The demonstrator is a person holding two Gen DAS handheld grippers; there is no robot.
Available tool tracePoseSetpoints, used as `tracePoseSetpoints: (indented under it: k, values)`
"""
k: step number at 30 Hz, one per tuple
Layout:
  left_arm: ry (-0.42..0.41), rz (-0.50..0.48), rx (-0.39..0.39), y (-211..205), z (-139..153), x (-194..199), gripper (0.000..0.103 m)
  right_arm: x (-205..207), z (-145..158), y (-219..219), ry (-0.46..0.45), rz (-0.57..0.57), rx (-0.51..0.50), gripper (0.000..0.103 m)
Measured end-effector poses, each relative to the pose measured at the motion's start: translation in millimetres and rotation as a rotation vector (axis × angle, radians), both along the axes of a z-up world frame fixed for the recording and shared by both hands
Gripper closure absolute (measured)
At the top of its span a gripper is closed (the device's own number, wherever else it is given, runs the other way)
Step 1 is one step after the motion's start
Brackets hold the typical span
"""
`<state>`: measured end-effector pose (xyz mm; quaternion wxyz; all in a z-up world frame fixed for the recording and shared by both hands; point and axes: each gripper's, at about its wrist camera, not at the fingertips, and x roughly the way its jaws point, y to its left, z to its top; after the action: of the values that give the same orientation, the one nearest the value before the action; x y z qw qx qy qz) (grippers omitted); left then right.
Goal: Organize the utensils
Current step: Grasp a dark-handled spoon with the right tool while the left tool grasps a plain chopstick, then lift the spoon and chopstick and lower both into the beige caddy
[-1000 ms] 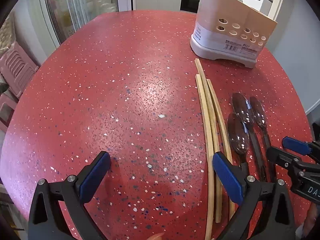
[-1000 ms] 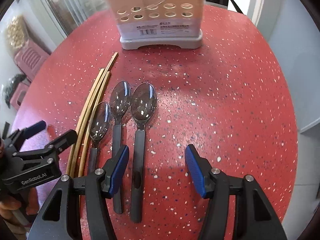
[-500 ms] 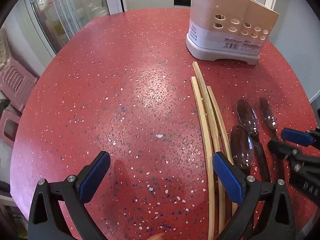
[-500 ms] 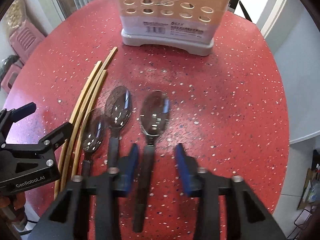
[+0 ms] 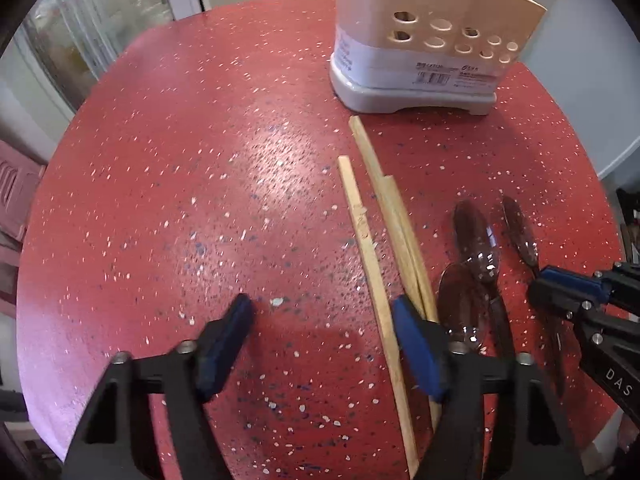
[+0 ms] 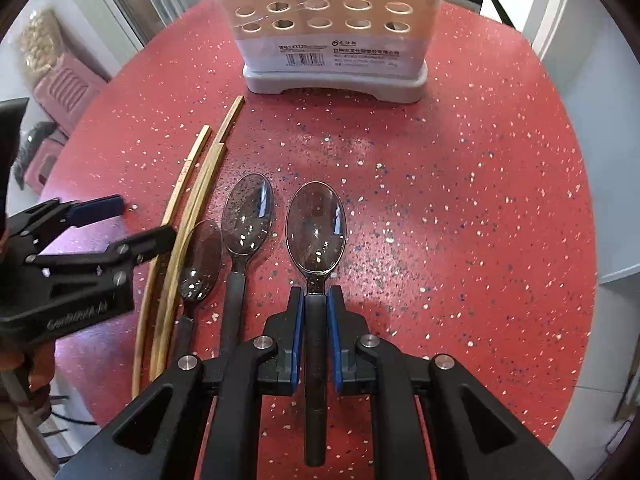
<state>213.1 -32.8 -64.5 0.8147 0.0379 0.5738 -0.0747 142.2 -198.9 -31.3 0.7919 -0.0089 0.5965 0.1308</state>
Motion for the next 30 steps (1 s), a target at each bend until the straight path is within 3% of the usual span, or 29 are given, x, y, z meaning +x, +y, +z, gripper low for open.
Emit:
tracePoseSetpoints:
  k: [7, 10, 12, 16, 21, 30]
  values:
    - [0.065, -0.049, 0.020, -17, 4, 20, 0.014, -6, 10, -17, -0.024, -0.003, 0.057, 0.090]
    - [0.075, -0.079, 0.016, -22, 5, 21, 0.028, -11, 16, -22, -0.034, -0.004, 0.078, 0.090]
    - [0.068, -0.109, 0.006, -28, 4, 18, 0.066, -16, 19, -29, -0.039, -0.004, 0.091, 0.090]
    - [0.034, -0.113, -0.007, -29, 6, 14, 0.069, -19, 26, -44, -0.053, -0.011, 0.120, 0.090]
    - [-0.052, -0.034, -0.074, -13, 15, -6, 0.069, -29, 36, -69, -0.077, -0.020, 0.168, 0.090]
    - [-0.276, 0.025, -0.226, 3, 85, -39, 0.069, -44, 74, -88, -0.195, -0.015, 0.251, 0.090]
